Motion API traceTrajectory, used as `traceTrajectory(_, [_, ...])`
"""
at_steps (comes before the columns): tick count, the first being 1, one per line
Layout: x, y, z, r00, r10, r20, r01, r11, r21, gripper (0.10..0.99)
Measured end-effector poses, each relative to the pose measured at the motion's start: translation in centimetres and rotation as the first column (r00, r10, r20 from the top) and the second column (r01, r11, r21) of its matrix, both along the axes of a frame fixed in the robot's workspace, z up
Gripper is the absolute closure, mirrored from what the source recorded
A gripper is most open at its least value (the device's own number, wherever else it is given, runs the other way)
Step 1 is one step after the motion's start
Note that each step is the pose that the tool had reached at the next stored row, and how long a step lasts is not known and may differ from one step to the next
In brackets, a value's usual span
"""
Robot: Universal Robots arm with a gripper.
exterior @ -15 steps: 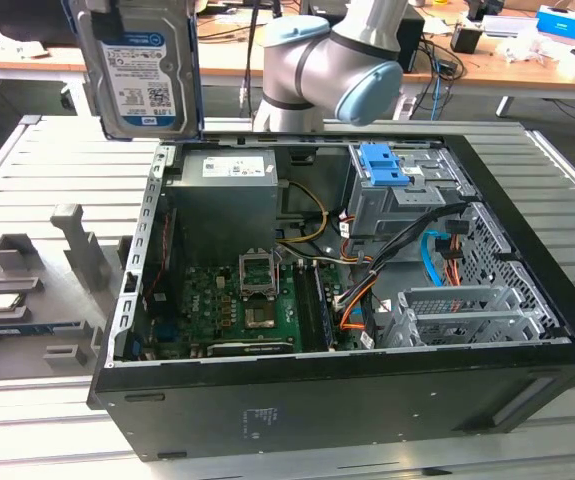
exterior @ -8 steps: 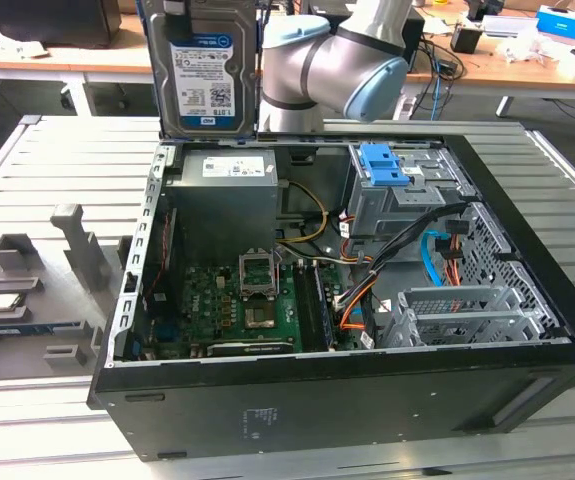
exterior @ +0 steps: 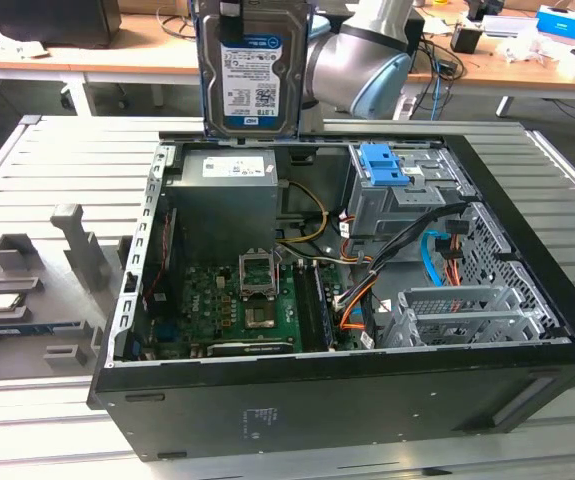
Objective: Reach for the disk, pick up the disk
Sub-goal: 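Pick up the disk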
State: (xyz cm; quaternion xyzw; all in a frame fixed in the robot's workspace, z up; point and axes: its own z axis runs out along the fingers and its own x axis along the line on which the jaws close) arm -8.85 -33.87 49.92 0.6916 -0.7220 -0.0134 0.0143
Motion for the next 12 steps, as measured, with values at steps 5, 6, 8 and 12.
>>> traceTrajectory(5, [3.77, 0.17, 0.0, 1.0, 0.0, 0.0, 0.0, 1.0, 0.0, 0.718])
traceTrajectory(6, [4.47, 0.21, 0.0, 1.0, 0.0, -0.0001, 0.0, 1.0, 0.0, 0.718])
traceTrajectory(8, [5.92, 0.29, 0.0, 1.0, 0.0, -0.0001, 0.0, 1.0, 0.0, 0.718])
traceTrajectory(12, [7.62, 0.4, 0.0, 1.0, 0.0, -0.0001, 0.0, 1.0, 0.0, 0.718])
